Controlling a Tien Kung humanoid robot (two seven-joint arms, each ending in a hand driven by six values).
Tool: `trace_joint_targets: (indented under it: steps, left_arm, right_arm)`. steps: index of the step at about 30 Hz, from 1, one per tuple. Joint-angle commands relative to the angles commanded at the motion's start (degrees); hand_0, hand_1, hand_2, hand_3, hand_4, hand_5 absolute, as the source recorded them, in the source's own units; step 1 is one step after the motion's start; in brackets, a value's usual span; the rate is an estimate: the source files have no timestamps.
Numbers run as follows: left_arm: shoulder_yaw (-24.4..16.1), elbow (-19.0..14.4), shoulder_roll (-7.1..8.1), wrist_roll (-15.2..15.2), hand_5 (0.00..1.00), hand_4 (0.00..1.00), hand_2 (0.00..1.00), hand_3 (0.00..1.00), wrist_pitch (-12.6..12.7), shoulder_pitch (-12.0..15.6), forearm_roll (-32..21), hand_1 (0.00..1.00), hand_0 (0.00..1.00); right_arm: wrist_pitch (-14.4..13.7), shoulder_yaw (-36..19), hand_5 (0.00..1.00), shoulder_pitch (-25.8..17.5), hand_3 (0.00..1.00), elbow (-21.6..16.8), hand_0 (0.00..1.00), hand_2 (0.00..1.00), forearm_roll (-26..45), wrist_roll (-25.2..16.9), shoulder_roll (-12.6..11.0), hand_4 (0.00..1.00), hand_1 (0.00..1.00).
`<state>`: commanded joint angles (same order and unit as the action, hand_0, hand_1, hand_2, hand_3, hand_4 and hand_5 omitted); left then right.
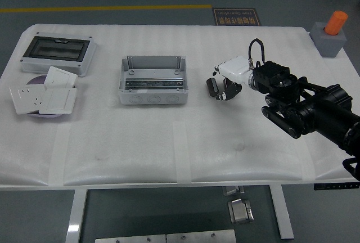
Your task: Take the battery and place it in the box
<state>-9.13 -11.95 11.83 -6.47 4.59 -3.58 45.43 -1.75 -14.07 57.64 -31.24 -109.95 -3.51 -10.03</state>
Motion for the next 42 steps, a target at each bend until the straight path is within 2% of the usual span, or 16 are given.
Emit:
trace_joint_targets:
  steps: [23, 42]
  left_arm:
    - [0.11, -0.12, -0.38, 0.27, 0.483, 0.505, 0.453, 0.617, -0.03, -0.21, 0.26, 0.621, 0.601]
    - [1.77, -0.57, -0.53, 0.95, 0.487, 0.501, 0.452, 0.618, 0.31, -0.49, -0.58, 0.621, 0.600]
  right_arm:
    - [-0.39, -0.66, 0.436, -0.16, 0.816, 0.50, 0.745, 0.801, 0.40, 0.07, 1.99, 0.799, 0.676]
    - [-0.77, -1.55, 0.413, -1.55, 0.811, 1.14, 0.742, 0.796, -0.03, -0.33, 2.17, 0.742, 0.673]
